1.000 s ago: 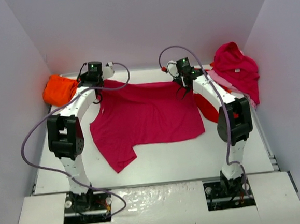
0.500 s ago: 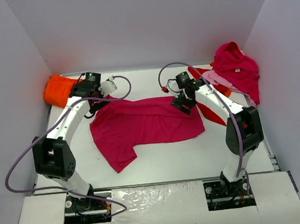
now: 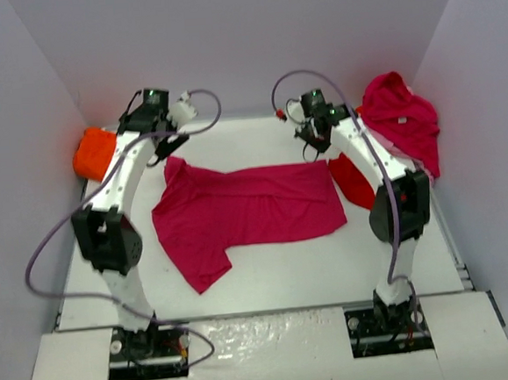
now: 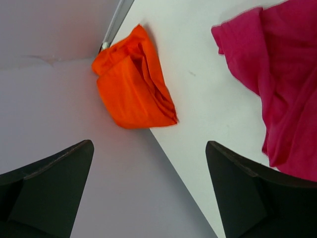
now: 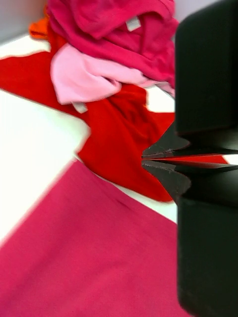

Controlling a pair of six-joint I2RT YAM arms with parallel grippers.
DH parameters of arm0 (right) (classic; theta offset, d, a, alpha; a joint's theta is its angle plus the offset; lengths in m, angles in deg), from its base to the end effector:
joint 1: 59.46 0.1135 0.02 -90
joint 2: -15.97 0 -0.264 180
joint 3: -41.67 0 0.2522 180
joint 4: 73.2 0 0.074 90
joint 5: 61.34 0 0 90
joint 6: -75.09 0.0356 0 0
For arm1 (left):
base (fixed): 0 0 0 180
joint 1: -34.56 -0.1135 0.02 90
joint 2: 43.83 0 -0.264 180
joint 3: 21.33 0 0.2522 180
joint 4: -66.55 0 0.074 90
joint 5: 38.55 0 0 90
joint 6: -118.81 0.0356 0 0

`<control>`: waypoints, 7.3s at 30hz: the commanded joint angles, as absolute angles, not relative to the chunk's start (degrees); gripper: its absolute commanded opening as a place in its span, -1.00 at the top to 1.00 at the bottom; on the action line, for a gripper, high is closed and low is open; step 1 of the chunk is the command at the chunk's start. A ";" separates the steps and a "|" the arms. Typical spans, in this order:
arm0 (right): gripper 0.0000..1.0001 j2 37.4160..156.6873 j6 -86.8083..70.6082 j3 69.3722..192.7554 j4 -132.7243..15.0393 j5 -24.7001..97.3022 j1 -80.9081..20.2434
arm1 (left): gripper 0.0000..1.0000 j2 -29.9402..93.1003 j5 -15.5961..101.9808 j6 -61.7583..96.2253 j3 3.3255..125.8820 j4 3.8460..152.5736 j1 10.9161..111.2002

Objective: Fold and stack the t-shirts

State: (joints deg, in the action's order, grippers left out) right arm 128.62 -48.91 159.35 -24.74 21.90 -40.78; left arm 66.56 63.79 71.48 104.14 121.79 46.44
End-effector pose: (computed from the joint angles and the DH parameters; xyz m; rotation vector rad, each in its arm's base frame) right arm 0.4298 0.1409 0.3041 -0.9838 2.1209 -0.2709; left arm 0.4308 -0.0829 0.3564 0.9532 2.1014 0.5244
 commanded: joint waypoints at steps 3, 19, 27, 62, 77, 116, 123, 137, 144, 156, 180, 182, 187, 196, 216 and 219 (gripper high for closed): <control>0.84 139.68 -45.05 168.18 -23.14 18.57 -40.71 | -0.86 80.46 62.99 69.59 121.39 128.14 46.35; 0.85 142.68 -43.06 166.19 -23.21 25.40 -39.17 | -0.70 94.99 48.27 63.32 140.17 145.86 45.87; 0.85 142.18 -42.60 163.79 -23.32 26.11 -39.16 | -0.25 99.79 43.11 60.19 139.83 149.74 44.49; 1.00 147.60 -41.83 157.76 -22.33 19.11 -35.45 | 1.00 100.02 52.86 52.95 140.25 140.75 38.16; 1.00 151.51 -42.11 152.16 -21.72 9.33 -40.03 | 1.00 99.20 54.30 52.39 139.97 141.68 31.86; 0.14 125.90 -43.12 155.32 -21.93 34.81 -36.26 | -0.67 71.87 38.31 53.45 125.07 141.34 31.71; 0.46 129.46 -44.20 150.02 -19.27 34.92 -32.43 | -0.67 60.38 38.95 57.35 98.61 139.55 31.75; 0.43 143.34 -40.56 152.94 -18.72 27.39 -30.02 | -0.66 56.45 39.06 56.03 81.41 136.19 32.27; 0.65 144.88 -40.76 142.10 -14.32 18.64 -33.86 | -0.66 59.68 40.78 58.02 81.44 138.61 32.45; 0.54 128.22 -45.64 120.50 -12.91 13.73 -38.79 | -0.66 61.72 38.92 59.50 81.23 138.28 33.94; 0.28 122.14 -45.41 142.79 -12.07 12.32 -39.86 | -0.61 66.77 62.76 60.92 80.17 125.14 36.30; 0.29 122.27 -45.33 142.86 -12.28 12.76 -39.86 | -0.44 67.64 62.00 61.72 81.05 125.62 35.85; 0.30 122.15 -45.25 141.94 -13.17 13.53 -39.87 | 0.38 71.86 57.15 61.79 86.57 130.28 32.50; 0.31 121.18 -45.70 138.58 -15.50 13.66 -40.23 | 1.00 71.09 55.23 61.51 87.23 129.57 29.64; 0.30 139.24 -54.36 155.26 -18.13 12.69 -31.31 | 1.00 67.00 55.03 59.40 92.54 132.49 32.41; 0.36 142.91 -55.53 158.70 -18.25 10.45 -30.76 | 1.00 66.99 55.20 59.05 92.13 132.16 33.16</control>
State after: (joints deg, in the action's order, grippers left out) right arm 139.86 -52.63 153.33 -19.19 16.26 -30.69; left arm 69.32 54.51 60.47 89.73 131.51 32.02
